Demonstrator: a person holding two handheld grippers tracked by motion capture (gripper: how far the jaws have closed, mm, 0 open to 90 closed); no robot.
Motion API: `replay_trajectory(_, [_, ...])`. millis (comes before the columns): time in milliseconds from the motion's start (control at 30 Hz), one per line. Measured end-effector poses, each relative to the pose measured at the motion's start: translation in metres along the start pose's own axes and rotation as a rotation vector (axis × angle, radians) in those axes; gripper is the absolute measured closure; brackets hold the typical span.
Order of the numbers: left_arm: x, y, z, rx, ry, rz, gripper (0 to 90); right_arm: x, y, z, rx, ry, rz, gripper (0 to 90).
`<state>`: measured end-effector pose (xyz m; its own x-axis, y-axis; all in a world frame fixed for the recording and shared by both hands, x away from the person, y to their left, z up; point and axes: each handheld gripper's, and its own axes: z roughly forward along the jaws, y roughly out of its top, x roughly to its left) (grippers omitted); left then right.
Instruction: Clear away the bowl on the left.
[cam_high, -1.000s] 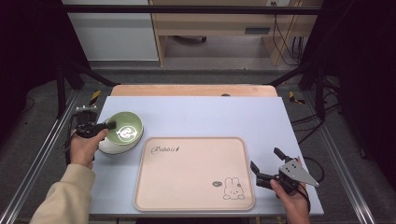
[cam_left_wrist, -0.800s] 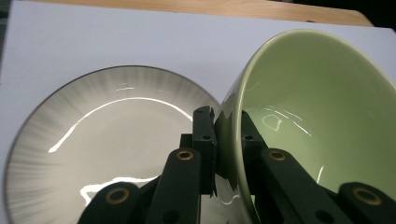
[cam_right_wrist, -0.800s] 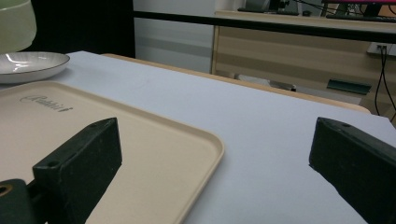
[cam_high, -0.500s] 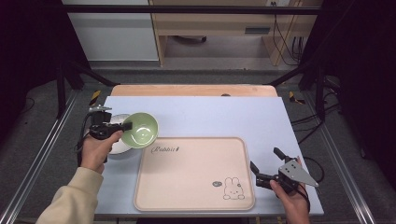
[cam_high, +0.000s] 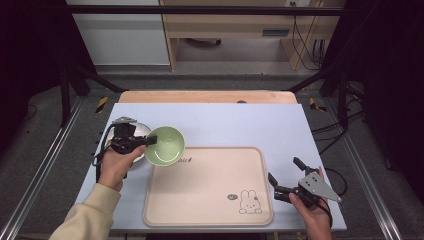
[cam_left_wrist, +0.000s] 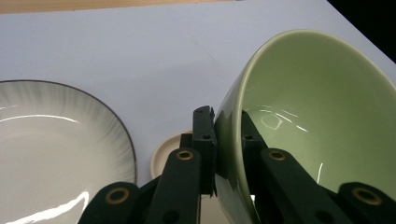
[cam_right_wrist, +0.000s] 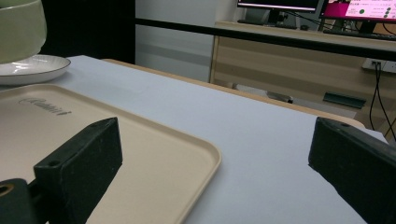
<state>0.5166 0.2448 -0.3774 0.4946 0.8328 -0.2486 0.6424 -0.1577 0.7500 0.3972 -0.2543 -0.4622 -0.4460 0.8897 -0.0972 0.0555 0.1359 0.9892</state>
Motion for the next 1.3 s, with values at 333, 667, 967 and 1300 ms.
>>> replay_trajectory(333, [-0.022,-0.006,0.017,0.042,-0.051,0.036,82.4,-0.003,0.001,-0.002,-0.010,-0.020,0.004,3.1])
replay_trajectory(667, [-0.041,-0.016,0.027,0.074,-0.101,0.070,82.4,-0.002,0.001,-0.002,-0.009,-0.016,-0.005,3.1])
replay_trajectory(967, [-0.057,-0.022,0.034,0.102,-0.131,0.101,82.4,0.000,0.002,-0.002,-0.013,-0.009,-0.012,3.1])
replay_trajectory(1300, [-0.063,-0.034,0.044,0.135,-0.153,0.107,82.4,0.000,0.002,-0.001,-0.009,-0.007,-0.019,3.1])
